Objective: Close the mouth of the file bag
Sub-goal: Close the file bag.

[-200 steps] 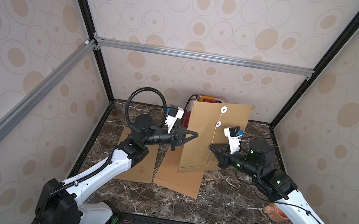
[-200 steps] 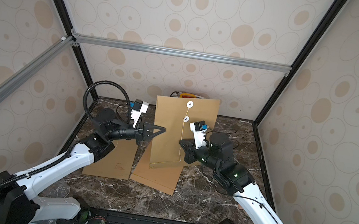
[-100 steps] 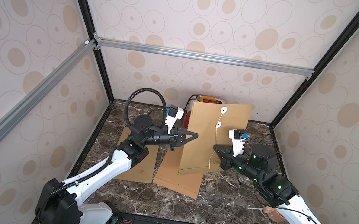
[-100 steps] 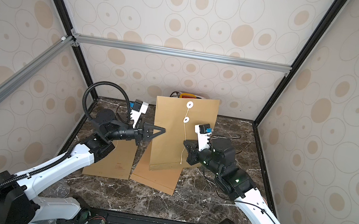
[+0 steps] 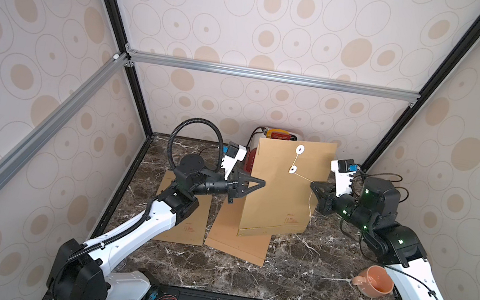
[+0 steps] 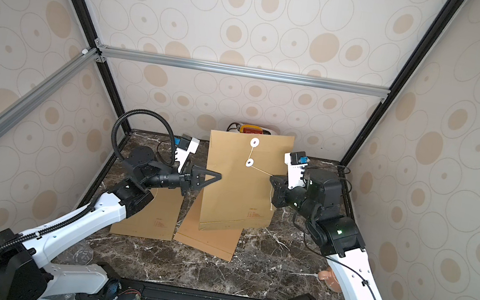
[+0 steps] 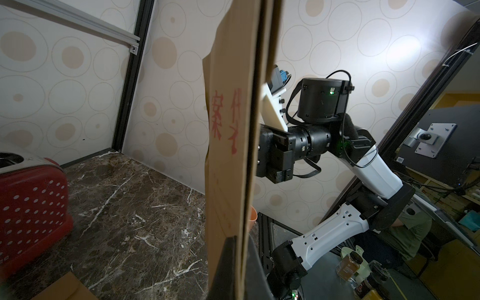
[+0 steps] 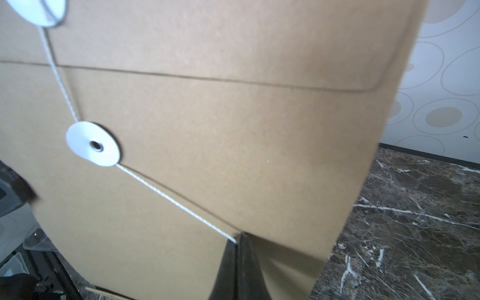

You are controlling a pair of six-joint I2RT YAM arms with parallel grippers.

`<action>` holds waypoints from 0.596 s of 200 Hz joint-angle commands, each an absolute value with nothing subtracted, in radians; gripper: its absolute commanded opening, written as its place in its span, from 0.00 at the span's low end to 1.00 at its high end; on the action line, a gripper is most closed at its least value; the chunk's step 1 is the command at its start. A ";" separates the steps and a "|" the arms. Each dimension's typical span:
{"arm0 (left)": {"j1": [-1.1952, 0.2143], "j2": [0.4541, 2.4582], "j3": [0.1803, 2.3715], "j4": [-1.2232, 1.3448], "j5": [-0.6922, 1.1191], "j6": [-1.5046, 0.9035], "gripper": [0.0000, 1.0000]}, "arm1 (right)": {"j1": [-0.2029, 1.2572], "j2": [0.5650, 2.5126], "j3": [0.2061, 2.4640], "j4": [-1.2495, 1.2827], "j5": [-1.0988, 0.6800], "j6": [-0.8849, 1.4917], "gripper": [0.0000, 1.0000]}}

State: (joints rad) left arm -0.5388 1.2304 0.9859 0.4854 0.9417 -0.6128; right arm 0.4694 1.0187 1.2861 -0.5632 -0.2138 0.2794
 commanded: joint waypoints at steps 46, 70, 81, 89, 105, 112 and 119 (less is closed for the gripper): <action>-0.545 1.221 1.039 0.437 0.941 -0.557 0.00 | 0.453 1.105 1.461 -0.695 -0.304 0.214 0.00; -0.546 1.223 1.052 0.389 0.933 -0.527 0.00 | 0.454 1.109 1.472 -0.691 -0.309 0.210 0.00; -0.548 1.223 1.052 0.379 0.929 -0.521 0.00 | 0.453 1.115 1.491 -0.704 -0.303 0.201 0.00; -0.548 1.223 1.056 0.364 0.925 -0.510 0.00 | 0.453 1.124 1.512 -0.721 -0.300 0.192 0.00; -0.550 1.225 1.063 0.344 0.926 -0.497 0.00 | 0.453 1.142 1.557 -0.754 -0.290 0.174 0.00; -0.550 1.224 1.062 0.345 0.927 -0.495 0.00 | 0.453 1.149 1.578 -0.771 -0.274 0.164 0.00; -0.550 1.221 1.062 0.344 0.927 -0.494 0.00 | 0.453 1.159 1.600 -0.790 -0.255 0.154 0.00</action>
